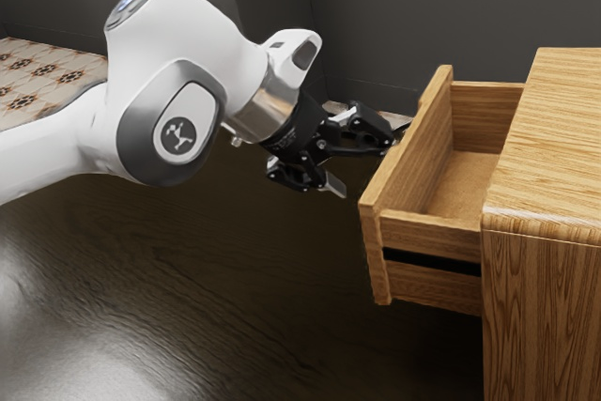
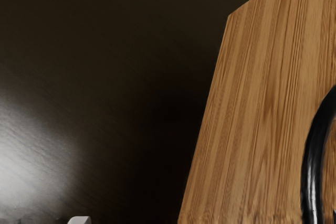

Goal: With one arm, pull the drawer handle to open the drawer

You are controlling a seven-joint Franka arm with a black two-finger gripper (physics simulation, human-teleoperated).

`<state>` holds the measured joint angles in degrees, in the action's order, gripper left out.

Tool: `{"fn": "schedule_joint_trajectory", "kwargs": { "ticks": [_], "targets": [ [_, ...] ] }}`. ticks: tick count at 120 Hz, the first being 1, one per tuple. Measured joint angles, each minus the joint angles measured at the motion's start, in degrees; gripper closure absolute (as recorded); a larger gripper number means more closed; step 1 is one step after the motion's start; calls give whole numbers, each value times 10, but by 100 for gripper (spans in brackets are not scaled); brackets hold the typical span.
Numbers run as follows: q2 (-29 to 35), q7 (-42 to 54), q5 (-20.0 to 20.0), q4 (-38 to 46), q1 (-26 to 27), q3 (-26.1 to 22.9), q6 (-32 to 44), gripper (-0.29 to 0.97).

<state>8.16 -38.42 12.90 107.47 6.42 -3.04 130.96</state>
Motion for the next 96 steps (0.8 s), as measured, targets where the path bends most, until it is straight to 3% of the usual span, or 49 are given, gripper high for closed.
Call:
{"fn": "schedule_joint_trajectory", "kwargs": {
  "ticks": [54,96],
  "targets": [
    [-40,-21,-21,-36,25,3,-1,34],
    [-36,-27,-11,-33,-10,-2,-1,35]
  ]
}}
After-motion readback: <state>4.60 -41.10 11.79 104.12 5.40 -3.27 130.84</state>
